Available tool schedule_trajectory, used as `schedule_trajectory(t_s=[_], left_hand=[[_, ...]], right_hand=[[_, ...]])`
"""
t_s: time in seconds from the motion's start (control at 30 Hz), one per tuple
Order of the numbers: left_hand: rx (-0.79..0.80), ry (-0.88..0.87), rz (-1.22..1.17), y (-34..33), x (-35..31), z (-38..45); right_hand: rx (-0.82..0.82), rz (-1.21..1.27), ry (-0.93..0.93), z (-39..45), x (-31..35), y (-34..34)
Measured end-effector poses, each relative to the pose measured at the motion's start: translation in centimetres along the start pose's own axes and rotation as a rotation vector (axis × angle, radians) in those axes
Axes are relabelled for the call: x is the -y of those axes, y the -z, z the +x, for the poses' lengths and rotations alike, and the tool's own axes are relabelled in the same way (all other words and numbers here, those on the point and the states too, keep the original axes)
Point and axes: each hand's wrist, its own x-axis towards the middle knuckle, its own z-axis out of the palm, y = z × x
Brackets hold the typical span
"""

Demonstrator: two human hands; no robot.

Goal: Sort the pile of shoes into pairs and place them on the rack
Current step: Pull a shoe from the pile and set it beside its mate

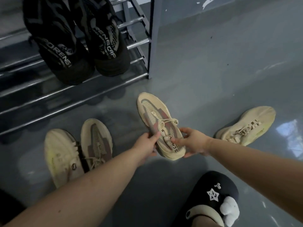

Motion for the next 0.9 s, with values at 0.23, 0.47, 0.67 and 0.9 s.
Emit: schedule_trajectory(t_s=[0.23,0.47,0.67,0.9], left_hand=[[0.134,-0.072,-0.263,2.2,-0.2,-5.5],[0.211,-0.134,-0.308,7.3,1.0,-11.2],[0.131,-0.130,-0.341,10.9,3.1,-13.1],[-0.253,-0.185,0.165,11.6,7.6,-11.6]], right_hand=[[0.023,0.039,0.002,-5.1,3.2,-3.4],[0.126,-0.232,-0.017,-11.4,7.9,-7.0],[0.103,-0.217,0.015,-11.8,8.3,-12.4],[-0.045,-0.060,0.108,-10.5,2.8,-16.1]])
